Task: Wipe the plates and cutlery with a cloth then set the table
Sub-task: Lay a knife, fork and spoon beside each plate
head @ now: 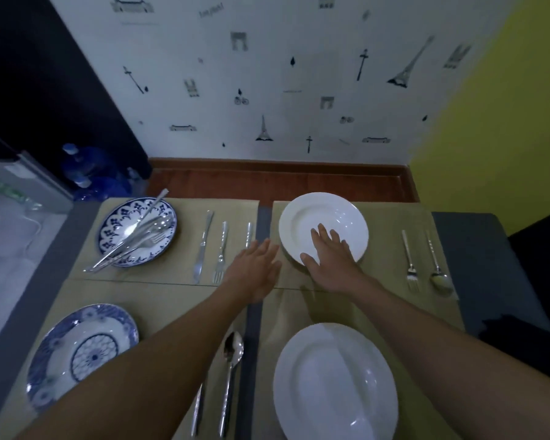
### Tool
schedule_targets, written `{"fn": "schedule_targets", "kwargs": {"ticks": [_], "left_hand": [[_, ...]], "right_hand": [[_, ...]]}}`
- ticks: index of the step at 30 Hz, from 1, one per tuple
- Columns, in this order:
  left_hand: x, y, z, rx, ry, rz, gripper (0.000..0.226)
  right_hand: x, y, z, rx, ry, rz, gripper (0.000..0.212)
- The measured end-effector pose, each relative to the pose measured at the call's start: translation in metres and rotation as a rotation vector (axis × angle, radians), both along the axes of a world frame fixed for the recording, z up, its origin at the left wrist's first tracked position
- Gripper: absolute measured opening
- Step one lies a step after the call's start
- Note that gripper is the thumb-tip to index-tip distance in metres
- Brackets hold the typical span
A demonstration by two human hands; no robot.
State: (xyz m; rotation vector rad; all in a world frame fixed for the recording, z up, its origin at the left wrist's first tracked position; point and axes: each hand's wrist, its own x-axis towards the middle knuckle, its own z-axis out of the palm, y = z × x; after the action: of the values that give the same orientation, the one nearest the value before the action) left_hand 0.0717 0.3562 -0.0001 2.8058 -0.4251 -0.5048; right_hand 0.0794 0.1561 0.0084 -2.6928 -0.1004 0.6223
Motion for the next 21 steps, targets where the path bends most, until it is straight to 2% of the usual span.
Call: {"fn": "schedule_targets", "kwargs": {"ticks": [7, 18, 21], "left_hand": [[-0.004, 0.087, -0.008, -0.038, -0.013, 0.069, 0.051], [-0.005, 0.209, -0.03, -0.088, -0.03, 0.261, 0.044], [0.001, 0.237, -0.035, -0.138, -0.012, 0.331, 0.035]], "right_hand": [[-0.006, 0.091, -0.02, 0.01, 0.022, 0.16, 0.069], [-0.034, 0.218, -0.061, 0.029, 0.126, 0.53, 0.076], [-0.038, 0.25, -0.066, 0.025, 0.124, 0.622, 0.075]]}}
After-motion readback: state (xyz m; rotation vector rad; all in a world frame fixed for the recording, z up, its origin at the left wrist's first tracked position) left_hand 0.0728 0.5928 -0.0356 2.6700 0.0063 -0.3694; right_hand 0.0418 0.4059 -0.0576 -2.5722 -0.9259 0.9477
